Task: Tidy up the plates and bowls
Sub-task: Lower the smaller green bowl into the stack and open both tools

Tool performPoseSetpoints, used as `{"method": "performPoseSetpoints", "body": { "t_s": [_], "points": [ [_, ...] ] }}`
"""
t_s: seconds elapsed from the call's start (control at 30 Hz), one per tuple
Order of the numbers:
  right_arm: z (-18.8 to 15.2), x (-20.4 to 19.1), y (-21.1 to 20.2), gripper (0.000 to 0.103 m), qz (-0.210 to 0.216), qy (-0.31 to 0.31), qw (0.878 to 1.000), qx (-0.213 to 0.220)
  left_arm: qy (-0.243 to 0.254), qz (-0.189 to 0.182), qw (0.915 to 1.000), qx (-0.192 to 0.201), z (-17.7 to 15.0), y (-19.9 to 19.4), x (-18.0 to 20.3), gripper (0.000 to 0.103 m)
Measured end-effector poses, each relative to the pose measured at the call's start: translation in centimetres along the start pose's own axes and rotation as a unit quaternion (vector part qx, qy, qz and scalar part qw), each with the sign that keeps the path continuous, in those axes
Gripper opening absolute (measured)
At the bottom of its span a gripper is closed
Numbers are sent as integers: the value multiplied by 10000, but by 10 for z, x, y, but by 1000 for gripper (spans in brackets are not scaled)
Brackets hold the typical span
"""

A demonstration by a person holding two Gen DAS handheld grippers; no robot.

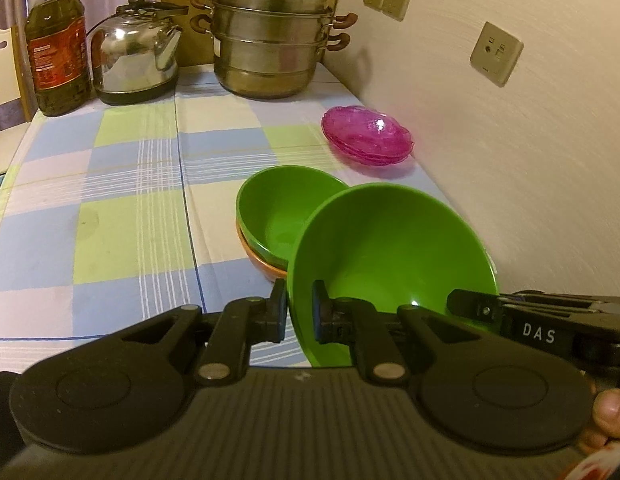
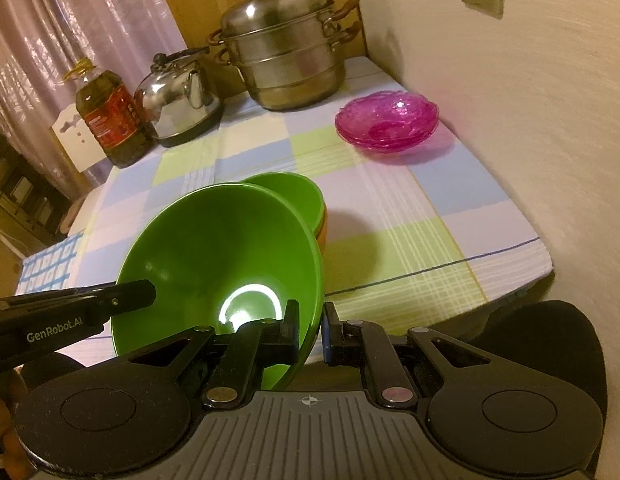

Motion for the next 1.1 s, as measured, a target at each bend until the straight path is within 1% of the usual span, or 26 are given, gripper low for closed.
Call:
{"method": "performPoseSetpoints", "body": {
  "t_s": [0.17,0.43,0.63,0.8,0.97,1.1],
  "points": [
    [9,-2,3,11,23,-42,10000,18,-87,8,9999,74,11,-1,-3,10],
    [41,-6,22,11,124,-150,9998,47,-248,82,9995,158,40,15,-14,10],
    [70,-3,53,10,166,-134,9998,-22,-375,107,9992,85,68,44,-24,10],
    [86,4,83,10,148,-104,9997,-171,-464,120,9988,-69,79,73,-32,10],
    [93,11,106,10,97,-131,9994,-290,-370,173,9991,-124,86,92,-34,10],
    [91,17,119,10,73,-138,9992,-376,-339,193,9991,-175,86,102,-36,10]
  ]
}}
Point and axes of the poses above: each gripper's, at about its wrist camera, not at the fingertips, and y roughly the way its jaws point, x to its right, z to its top, the point moved 10 cm from there along y, roughly the way its jaws point, and after that the axes turned 6 degrees about z, right-handed, at the moved point
